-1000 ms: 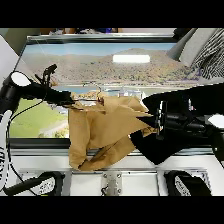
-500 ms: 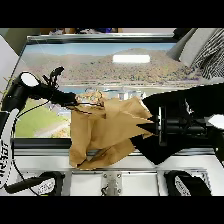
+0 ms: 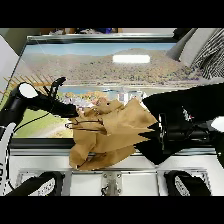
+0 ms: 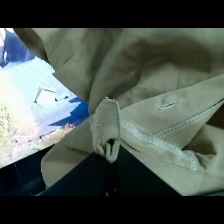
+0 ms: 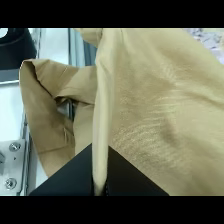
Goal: Fold the clothes and pants, and hang the long-sleeved shirts on hangers.
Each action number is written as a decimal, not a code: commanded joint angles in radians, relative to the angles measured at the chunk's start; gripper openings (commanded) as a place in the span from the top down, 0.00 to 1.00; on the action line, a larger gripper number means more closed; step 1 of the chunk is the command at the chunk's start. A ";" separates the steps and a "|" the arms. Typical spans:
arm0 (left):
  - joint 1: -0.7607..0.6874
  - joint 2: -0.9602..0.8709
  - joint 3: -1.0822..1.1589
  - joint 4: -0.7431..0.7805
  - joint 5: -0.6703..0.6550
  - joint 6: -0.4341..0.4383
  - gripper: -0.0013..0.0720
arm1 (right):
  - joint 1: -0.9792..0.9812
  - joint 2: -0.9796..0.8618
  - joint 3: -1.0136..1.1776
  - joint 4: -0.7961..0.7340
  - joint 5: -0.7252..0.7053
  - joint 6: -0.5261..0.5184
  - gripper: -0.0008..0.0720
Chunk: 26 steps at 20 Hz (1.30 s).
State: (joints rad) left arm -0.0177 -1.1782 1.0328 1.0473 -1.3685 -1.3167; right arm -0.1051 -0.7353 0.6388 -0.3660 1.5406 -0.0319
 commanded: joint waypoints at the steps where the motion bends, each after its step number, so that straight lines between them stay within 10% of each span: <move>1: 0.000 0.048 -0.072 -0.001 -0.001 0.001 0.82 | 0.001 0.013 0.000 -0.042 0.013 0.026 0.97; 2: 0.000 0.047 -0.062 -0.001 0.002 0.001 0.43 | 0.001 0.013 0.000 -0.043 0.012 0.026 0.97; 3: 0.009 0.047 -0.040 -0.002 0.020 0.000 0.27 | 0.001 0.013 0.000 -0.042 0.013 0.026 0.97; 19: -0.063 -0.253 0.179 -0.044 -0.192 0.000 0.28 | 0.001 0.013 0.000 -0.043 0.009 0.034 0.97; 21: -0.064 -0.269 0.179 -0.081 -0.190 0.000 0.44 | 0.001 0.013 0.000 -0.043 0.009 0.034 0.97; 23: -0.060 -0.271 0.179 -0.069 -0.191 0.001 0.89 | 0.001 0.013 0.000 -0.043 0.009 0.033 0.97; 26: -0.007 -0.252 0.179 -0.071 -0.166 0.017 0.97 | -0.002 0.022 0.001 -0.012 -0.017 0.032 0.97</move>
State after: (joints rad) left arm -0.0597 -1.4364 1.2102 0.9855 -1.5528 -1.3109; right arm -0.1051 -0.7204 0.6388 -0.4057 1.5440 0.0010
